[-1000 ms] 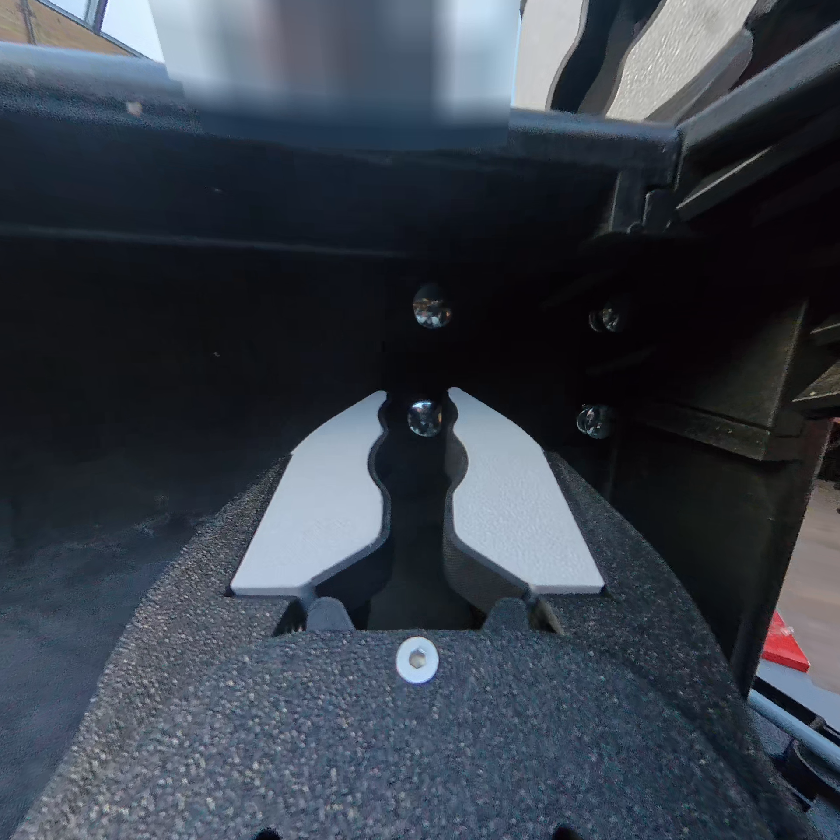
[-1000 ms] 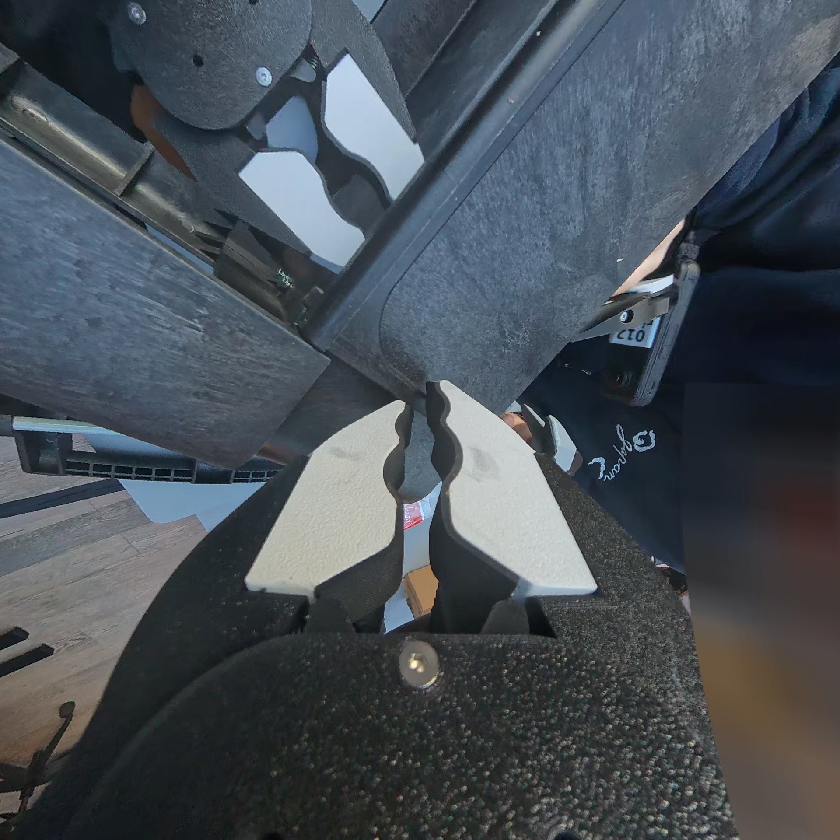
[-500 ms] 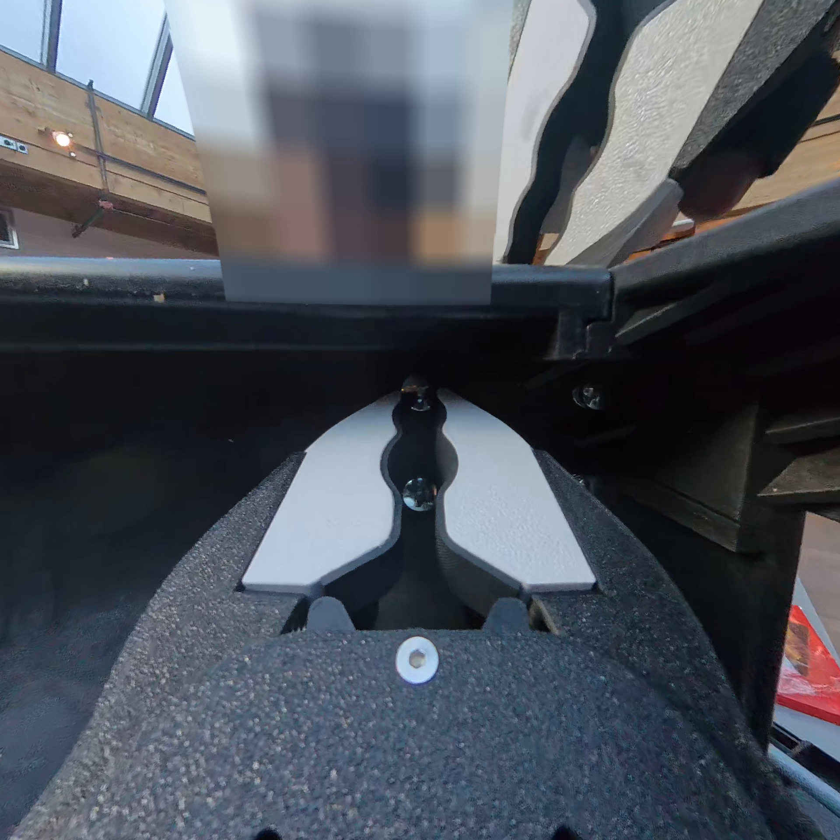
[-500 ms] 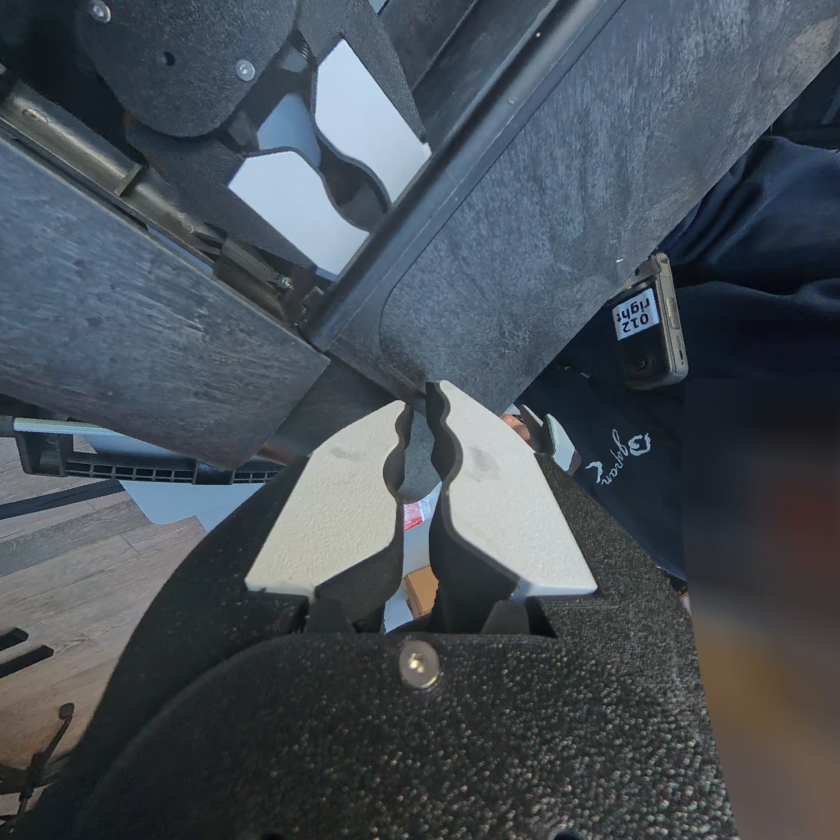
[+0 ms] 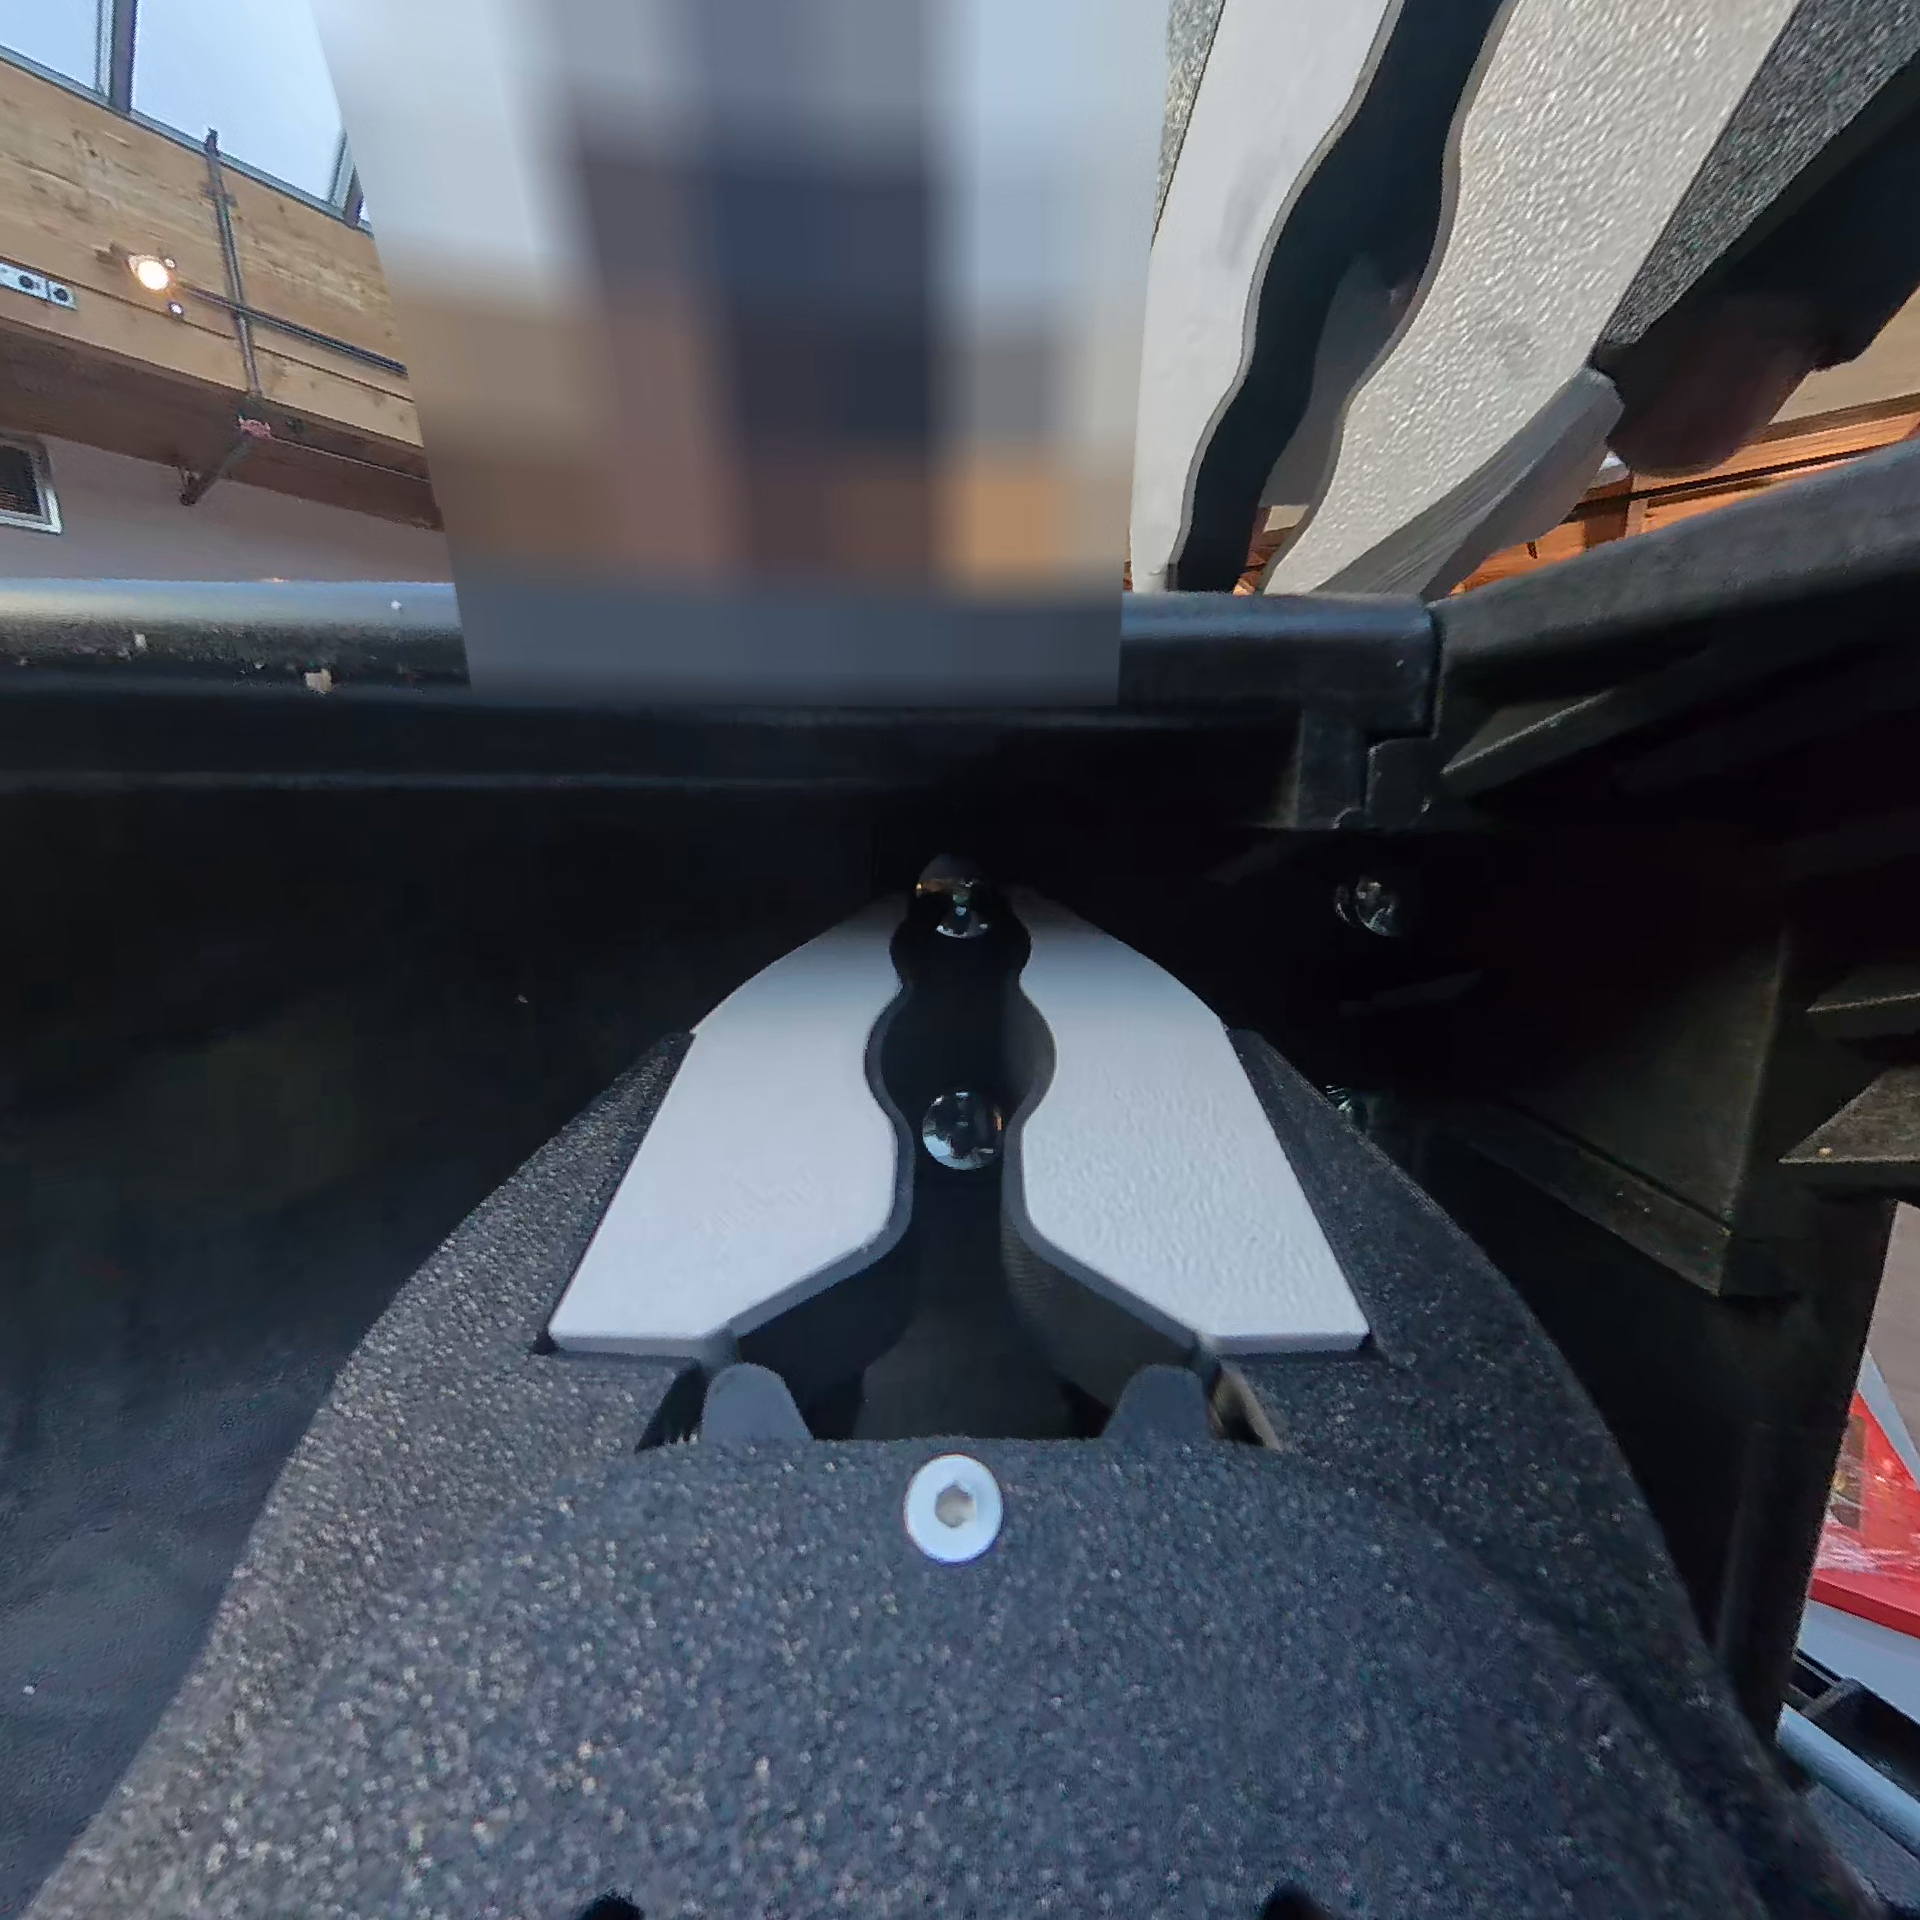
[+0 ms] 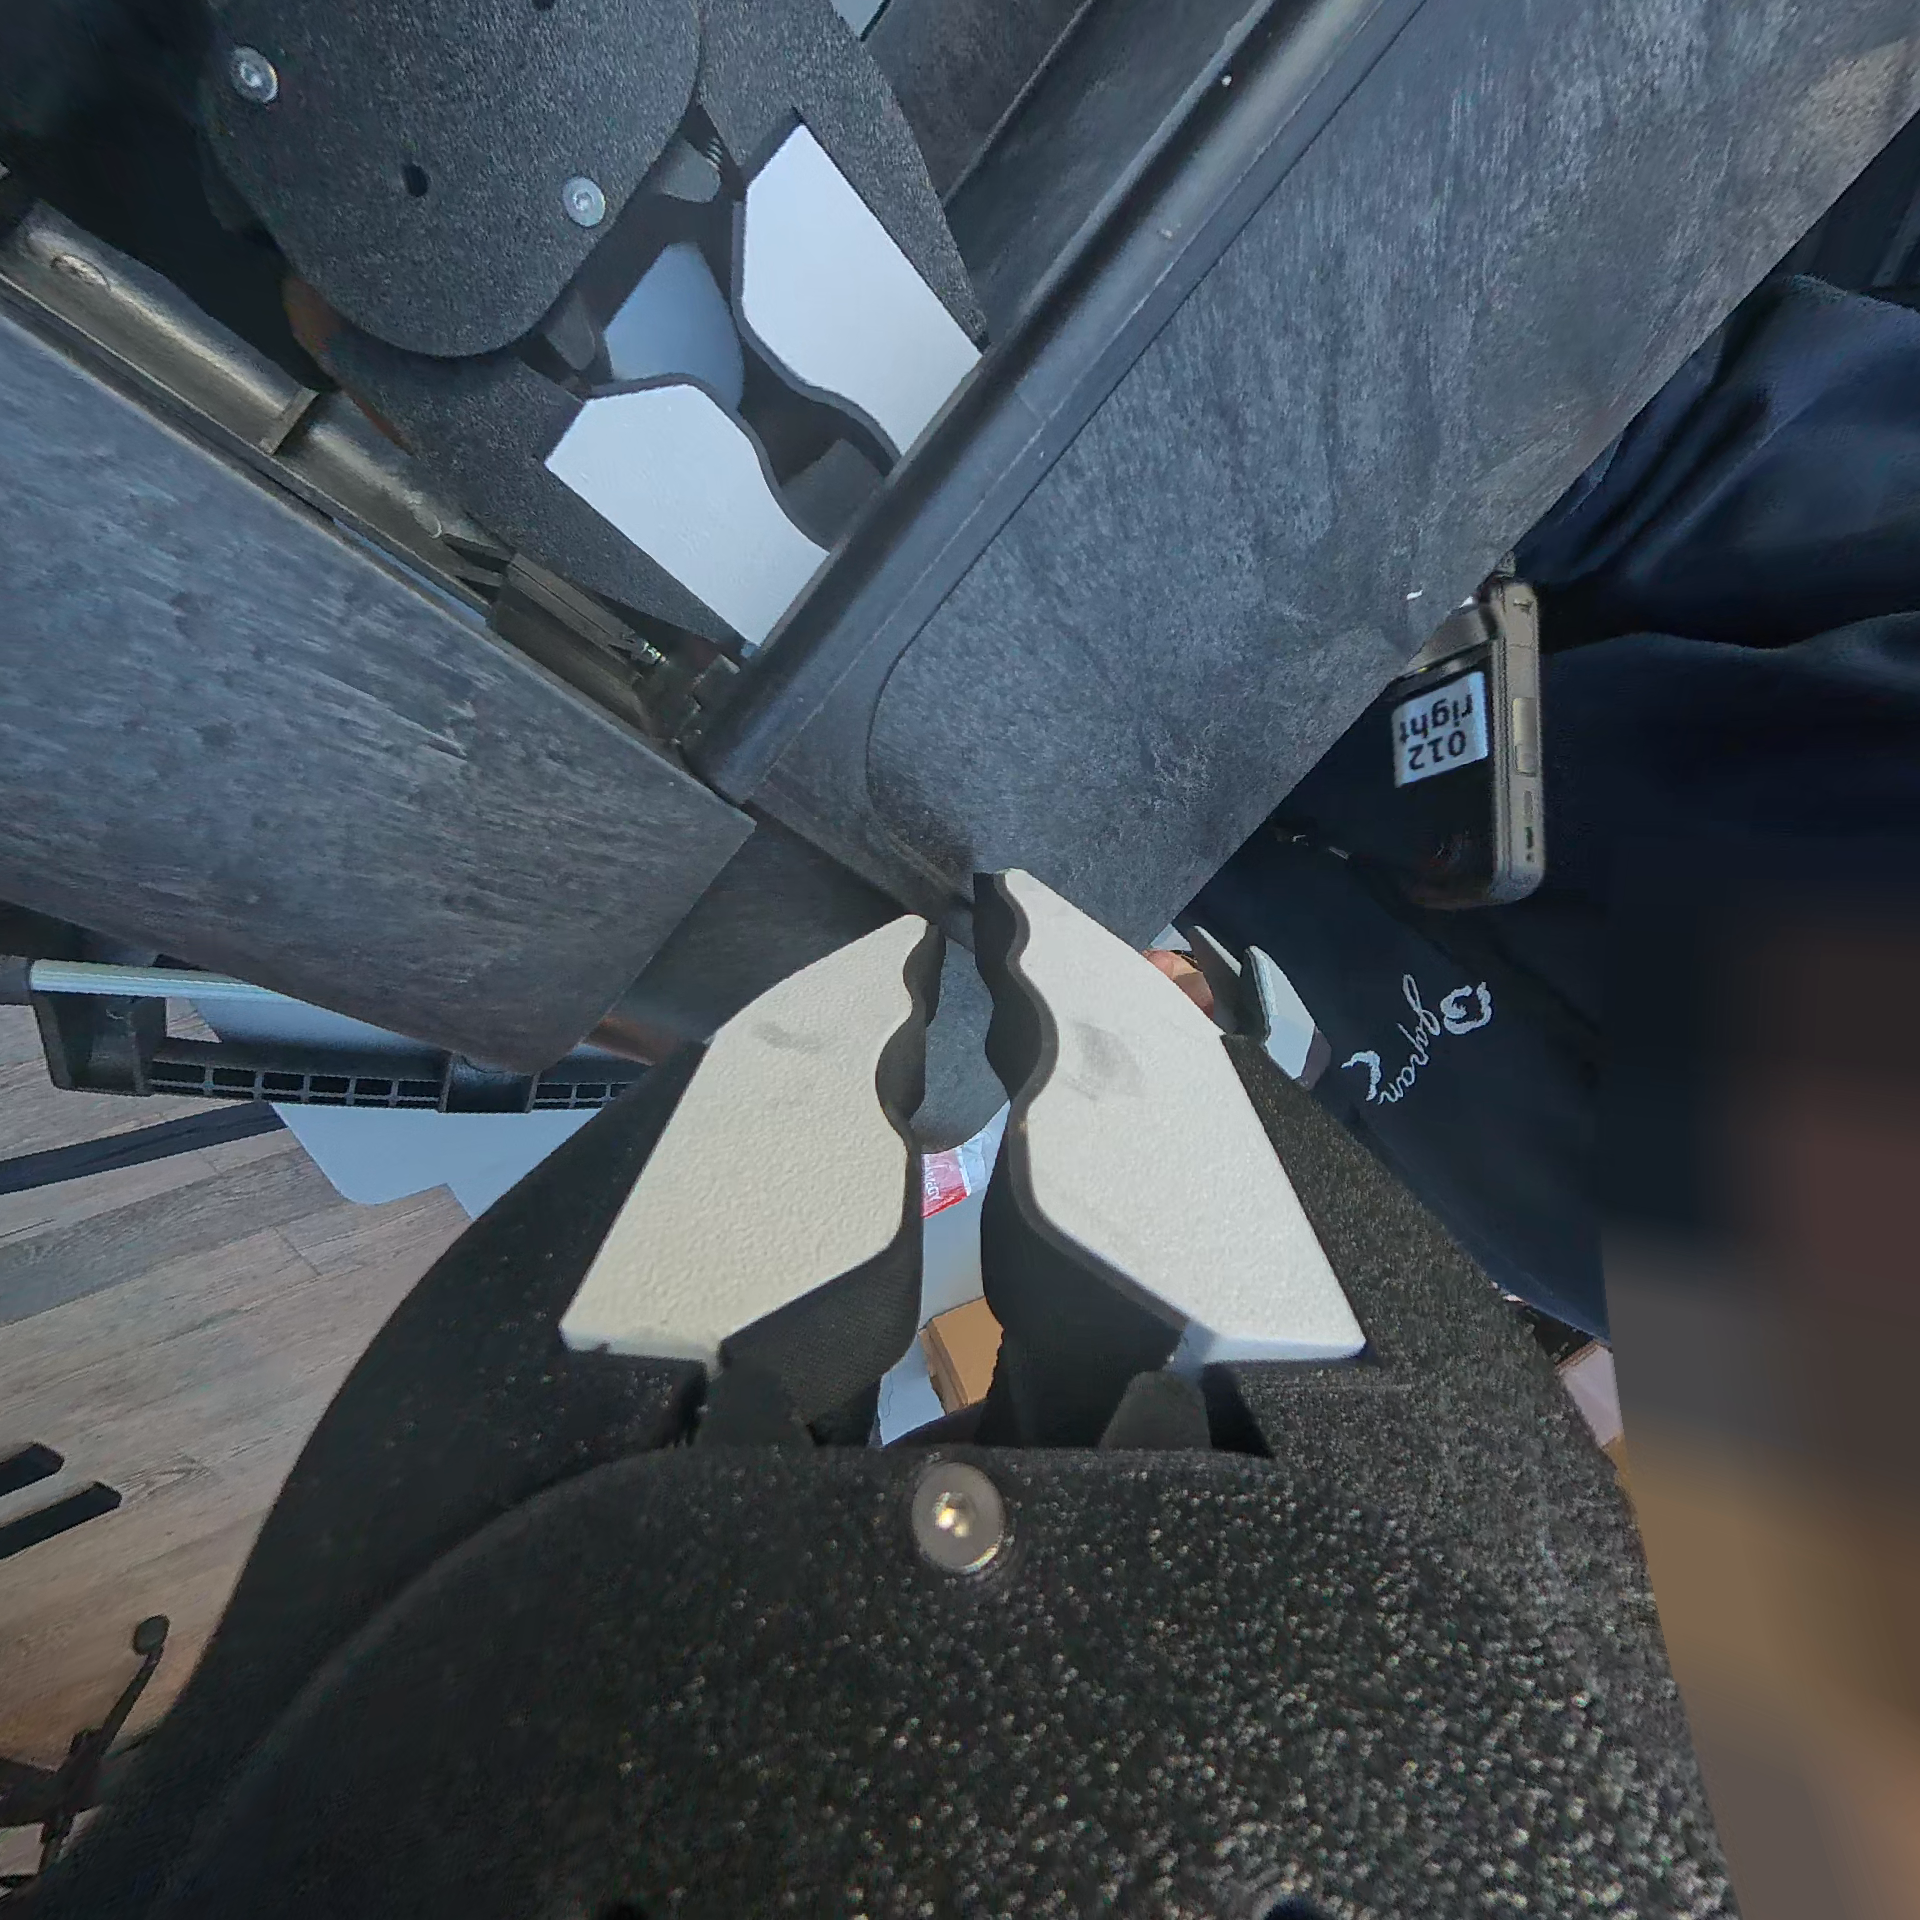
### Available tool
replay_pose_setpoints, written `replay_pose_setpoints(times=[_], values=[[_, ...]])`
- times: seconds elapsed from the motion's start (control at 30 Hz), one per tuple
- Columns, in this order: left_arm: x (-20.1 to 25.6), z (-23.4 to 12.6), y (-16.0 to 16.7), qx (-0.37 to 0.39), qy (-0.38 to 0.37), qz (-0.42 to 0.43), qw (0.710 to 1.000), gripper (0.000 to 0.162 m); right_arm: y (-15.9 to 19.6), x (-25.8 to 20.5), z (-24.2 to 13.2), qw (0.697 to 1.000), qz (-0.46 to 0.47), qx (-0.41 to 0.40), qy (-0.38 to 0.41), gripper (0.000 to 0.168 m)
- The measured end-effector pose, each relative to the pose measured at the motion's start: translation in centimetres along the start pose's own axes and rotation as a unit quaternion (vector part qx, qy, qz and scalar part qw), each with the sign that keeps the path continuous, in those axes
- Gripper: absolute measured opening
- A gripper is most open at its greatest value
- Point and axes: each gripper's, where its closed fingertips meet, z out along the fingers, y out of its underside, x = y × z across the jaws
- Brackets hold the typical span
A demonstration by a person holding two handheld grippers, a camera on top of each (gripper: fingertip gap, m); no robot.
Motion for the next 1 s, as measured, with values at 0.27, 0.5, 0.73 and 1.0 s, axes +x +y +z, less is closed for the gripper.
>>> replay_pose_setpoints(times=[0.27,0.5,0.73,1.0], values=[[-0.01,0.05,0.02,-0.001,0.001,-0.009,1.0,0.012,0.01,0.0,-0.02,1.0,0.0,0.0,-0.001,0.009],[-0.02,0.12,0.06,0.0,0.003,-0.011,1.0,0.012,0.02,0.01,-0.02,1.0,0.003,0.001,0.001,0.008],[0.0,0.16,0.16,-0.001,0.004,-0.012,1.0,0.012,0.04,0.0,-0.02,1.0,0.003,0.001,0.001,0.009],[0.08,0.09,0.19,-0.003,0.007,-0.012,1.0,0.01,0.01,0.0,-0.03,1.0,0.003,0.0,0.002,0.009]])
